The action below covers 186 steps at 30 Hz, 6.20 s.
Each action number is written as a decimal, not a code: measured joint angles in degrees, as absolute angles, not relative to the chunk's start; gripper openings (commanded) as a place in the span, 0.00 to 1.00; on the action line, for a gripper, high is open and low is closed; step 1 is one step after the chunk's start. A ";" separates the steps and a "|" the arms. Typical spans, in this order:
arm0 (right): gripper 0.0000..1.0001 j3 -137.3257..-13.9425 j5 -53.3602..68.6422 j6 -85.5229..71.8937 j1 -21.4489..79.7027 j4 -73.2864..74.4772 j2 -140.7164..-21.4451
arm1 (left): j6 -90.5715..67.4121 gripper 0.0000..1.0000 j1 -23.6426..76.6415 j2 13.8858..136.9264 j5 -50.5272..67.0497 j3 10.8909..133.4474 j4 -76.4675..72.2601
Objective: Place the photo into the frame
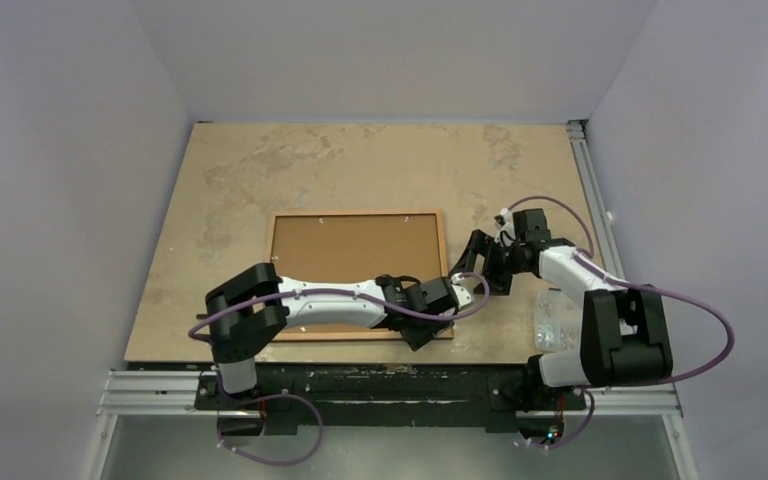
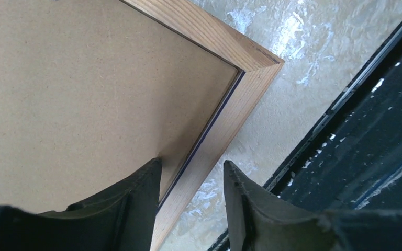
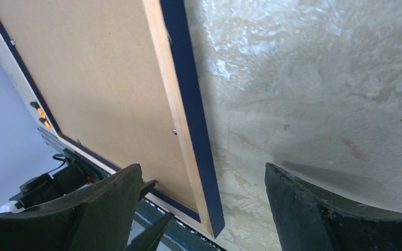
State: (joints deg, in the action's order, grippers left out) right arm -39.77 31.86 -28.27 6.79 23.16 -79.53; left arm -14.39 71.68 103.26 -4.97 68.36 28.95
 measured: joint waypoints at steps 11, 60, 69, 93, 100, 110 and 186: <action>0.85 -35.81 38.13 -28.45 5.56 20.64 -80.64 | -11.92 0.00 73.19 104.12 -7.11 68.36 28.47; 0.71 -24.12 48.90 -43.75 6.42 4.64 -73.19 | -9.91 0.42 73.14 103.59 -5.82 67.26 28.10; 0.71 -23.94 47.42 -41.28 6.31 5.69 -76.99 | -7.16 0.00 73.58 103.72 -4.54 67.24 26.44; 0.65 -15.88 57.01 -58.26 15.22 -23.00 -83.59 | -8.14 0.00 73.52 93.80 -6.15 69.04 30.24; 0.05 -12.71 56.12 -72.07 16.21 -37.65 -80.34 | -8.45 0.45 73.52 92.58 -7.05 69.32 31.51; 0.00 -16.45 54.15 -77.52 16.38 -28.05 -67.07 | -9.15 0.80 74.87 84.88 -16.62 70.98 35.75; 0.98 -53.54 54.94 -23.86 5.93 -9.41 -43.75 | 2.48 0.00 66.28 74.22 -13.15 107.04 60.45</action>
State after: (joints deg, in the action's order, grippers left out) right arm -53.54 54.94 -23.86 5.93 -9.41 -43.75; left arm 2.48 66.28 74.22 -13.15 107.04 60.45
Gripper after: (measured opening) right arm 0.979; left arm 0.257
